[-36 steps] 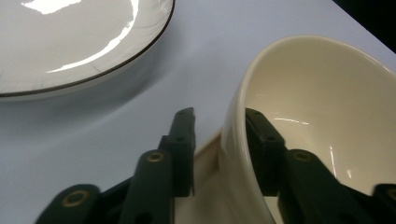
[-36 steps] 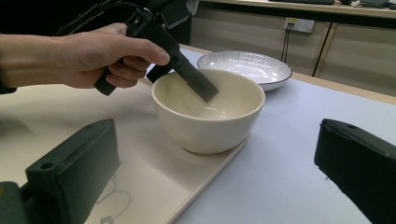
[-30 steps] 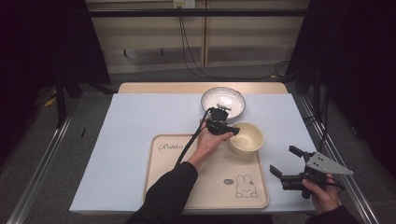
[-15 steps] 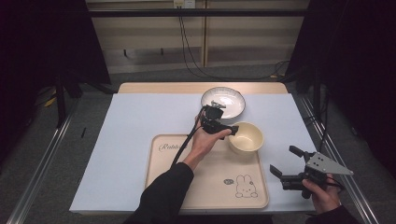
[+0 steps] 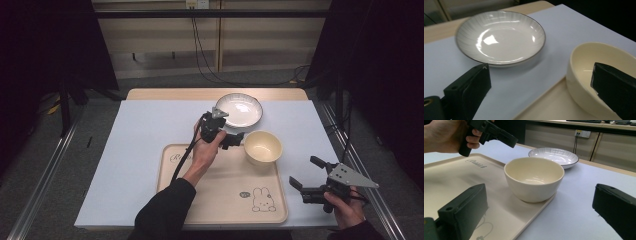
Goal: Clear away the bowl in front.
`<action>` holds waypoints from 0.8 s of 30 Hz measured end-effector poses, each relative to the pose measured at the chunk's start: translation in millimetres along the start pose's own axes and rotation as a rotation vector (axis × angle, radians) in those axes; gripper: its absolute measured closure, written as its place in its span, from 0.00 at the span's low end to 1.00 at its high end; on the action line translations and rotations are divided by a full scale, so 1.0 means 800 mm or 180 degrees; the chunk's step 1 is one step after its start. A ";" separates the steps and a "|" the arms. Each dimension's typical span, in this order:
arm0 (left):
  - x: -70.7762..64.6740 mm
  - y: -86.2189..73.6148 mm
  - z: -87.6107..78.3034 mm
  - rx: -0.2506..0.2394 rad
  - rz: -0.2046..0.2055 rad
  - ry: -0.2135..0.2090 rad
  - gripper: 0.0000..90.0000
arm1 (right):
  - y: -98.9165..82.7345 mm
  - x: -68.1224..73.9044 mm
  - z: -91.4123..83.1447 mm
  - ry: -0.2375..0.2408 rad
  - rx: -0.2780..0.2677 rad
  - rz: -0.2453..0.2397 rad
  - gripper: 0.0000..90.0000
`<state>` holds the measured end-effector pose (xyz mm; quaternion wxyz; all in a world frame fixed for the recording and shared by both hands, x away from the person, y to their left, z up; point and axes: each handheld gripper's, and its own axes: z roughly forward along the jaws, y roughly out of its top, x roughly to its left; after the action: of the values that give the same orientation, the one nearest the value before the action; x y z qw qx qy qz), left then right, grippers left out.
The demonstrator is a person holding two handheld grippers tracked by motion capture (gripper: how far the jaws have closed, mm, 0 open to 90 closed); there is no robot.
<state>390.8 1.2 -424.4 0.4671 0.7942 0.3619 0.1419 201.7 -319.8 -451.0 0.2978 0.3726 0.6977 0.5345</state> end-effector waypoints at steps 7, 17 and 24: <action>0.006 -0.008 -0.028 -0.0244 0.0035 -0.0052 0.02 | 0.000 0.001 0.000 -0.0013 -0.0008 -0.0012 0.00; 0.018 -0.014 -0.083 -0.0346 0.0120 0.0035 0.04 | 0.000 0.000 0.000 -0.0031 -0.0012 -0.0022 0.00; 0.029 -0.023 -0.114 -0.0429 0.0172 0.0176 0.03 | 0.000 0.000 0.000 -0.0040 -0.0011 -0.0025 0.00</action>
<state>347.2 81.4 -394.6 0.5053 0.7662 0.3428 0.2004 201.7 -319.6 -450.9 0.3049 0.3727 0.6963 0.5323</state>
